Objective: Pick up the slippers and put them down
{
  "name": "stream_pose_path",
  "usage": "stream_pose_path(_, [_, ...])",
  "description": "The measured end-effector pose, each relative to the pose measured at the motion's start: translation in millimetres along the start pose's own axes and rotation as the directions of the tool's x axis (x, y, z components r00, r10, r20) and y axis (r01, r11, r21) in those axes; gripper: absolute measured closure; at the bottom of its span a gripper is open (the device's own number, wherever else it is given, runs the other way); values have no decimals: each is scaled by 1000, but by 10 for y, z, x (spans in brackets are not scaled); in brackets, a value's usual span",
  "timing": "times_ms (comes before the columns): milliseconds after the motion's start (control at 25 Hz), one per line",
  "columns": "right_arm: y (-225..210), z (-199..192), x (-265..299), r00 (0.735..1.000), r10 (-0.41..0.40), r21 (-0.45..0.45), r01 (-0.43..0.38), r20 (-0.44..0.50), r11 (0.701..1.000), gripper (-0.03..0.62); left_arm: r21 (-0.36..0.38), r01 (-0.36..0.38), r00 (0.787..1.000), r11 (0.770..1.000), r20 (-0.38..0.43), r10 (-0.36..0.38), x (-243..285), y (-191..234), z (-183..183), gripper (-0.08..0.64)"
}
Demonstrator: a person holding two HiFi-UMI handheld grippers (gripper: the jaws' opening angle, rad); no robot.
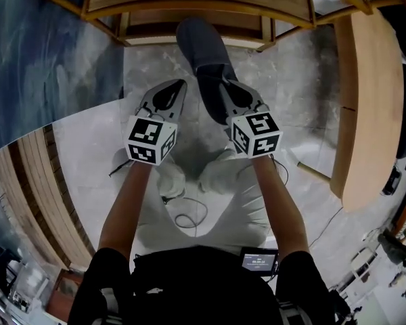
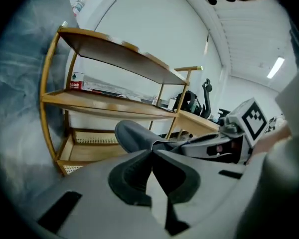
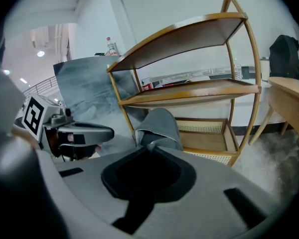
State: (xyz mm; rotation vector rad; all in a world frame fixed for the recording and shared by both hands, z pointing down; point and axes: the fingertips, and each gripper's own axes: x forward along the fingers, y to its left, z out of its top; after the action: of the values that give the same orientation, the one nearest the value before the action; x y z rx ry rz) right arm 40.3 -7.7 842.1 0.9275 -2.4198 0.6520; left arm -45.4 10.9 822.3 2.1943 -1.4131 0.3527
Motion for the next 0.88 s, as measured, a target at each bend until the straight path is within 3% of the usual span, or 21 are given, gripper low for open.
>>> stream_pose_path(360, [-288,-484,524,1000,-4,-22,4,-8,1000,578,21,0,1000,1000,7,0,549,229,-508,554])
stream_pose_path(600, [-373,-785,717,1000,1,-38,-1,-14,999,578,4,10,1000,1000,12,-10,696,297,-805,555])
stream_pose_path(880, [-460,-1006,875,1000,-10,-45,10,-9,999,578,39,28,1000,999,-14,-27,875,299,-1110,555])
